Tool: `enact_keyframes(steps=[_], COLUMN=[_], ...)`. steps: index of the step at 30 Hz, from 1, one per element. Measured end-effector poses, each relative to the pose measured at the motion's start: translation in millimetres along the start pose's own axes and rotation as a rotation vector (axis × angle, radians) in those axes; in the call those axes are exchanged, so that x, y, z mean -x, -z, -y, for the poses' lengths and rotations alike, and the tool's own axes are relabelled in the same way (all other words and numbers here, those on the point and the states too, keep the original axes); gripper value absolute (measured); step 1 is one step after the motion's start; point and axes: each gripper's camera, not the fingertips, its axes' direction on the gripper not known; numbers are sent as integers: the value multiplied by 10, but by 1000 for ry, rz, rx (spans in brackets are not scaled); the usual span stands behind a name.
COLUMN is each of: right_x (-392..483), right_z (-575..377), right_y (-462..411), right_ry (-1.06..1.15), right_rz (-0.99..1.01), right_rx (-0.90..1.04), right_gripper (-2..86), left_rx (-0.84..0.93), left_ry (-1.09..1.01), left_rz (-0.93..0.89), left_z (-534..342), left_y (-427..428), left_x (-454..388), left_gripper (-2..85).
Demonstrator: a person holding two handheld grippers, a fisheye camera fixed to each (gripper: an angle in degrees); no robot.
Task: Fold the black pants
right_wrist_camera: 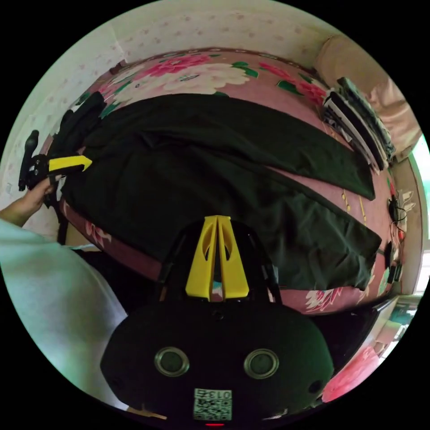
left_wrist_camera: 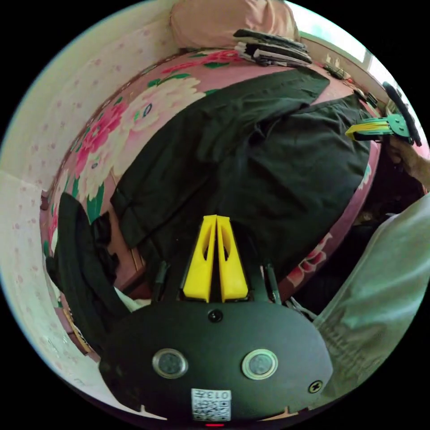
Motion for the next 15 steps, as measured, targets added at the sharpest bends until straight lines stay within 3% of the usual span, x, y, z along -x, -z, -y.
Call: enact_keyframes(steps=[3,5,10,12,15], right_x=[100,108,-144,-400,-980], right_z=[148,165,302,356,483], right_y=[-304,-367,-406,-241,-33], right_ry=[28,22,59,21,-77], right_rz=[-52,-66,67,42,71], right_rx=[123,119,170,61,-69], right_gripper=[-2,-2,-2,0,3], left_rx=[65,17,79,-66,-99], left_ry=[-10,10,47,174,210], left_rz=[-15,-11,-73,-145,-96], left_z=[203,210,342,376,585], left_y=[-231,-218,-159,60,184], left_x=[-32,-9,191,484,852], left_gripper=[-3,-3,-3,-3,0])
